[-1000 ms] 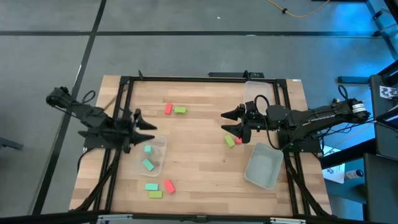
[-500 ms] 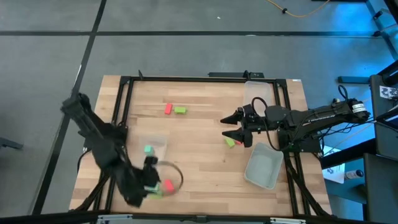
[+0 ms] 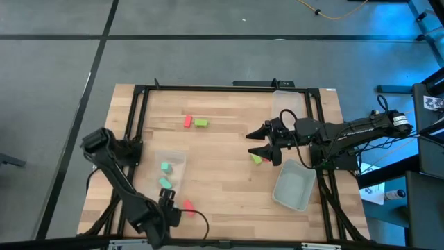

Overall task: Sort & place blocks by color
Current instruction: Adjust the left transparent bin

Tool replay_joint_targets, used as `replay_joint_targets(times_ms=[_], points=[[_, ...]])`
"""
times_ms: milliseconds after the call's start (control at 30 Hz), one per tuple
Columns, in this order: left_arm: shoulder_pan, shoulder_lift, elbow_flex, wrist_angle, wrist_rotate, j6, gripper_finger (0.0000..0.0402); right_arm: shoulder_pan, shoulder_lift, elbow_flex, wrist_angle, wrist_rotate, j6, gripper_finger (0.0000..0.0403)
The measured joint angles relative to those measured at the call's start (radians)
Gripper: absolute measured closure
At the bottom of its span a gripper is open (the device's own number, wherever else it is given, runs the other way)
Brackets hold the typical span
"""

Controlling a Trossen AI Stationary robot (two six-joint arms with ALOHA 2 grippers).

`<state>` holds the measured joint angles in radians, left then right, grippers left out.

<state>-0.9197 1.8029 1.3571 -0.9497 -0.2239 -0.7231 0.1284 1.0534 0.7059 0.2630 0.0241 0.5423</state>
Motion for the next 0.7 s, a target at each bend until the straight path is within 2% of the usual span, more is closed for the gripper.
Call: replay_joint_targets(times_ms=[200,700], points=[[0.024,0.004,-0.064,-0.032,0.003,0.011,0.0205,0.0,0.0,0.0,0.0,0.006,0.004,0.0034],[0.083,-0.124,-0.252,-0.039,0.002,0.048,0.0205,0.0,0.0,0.0,0.002,0.009,0.03,0.0034]])
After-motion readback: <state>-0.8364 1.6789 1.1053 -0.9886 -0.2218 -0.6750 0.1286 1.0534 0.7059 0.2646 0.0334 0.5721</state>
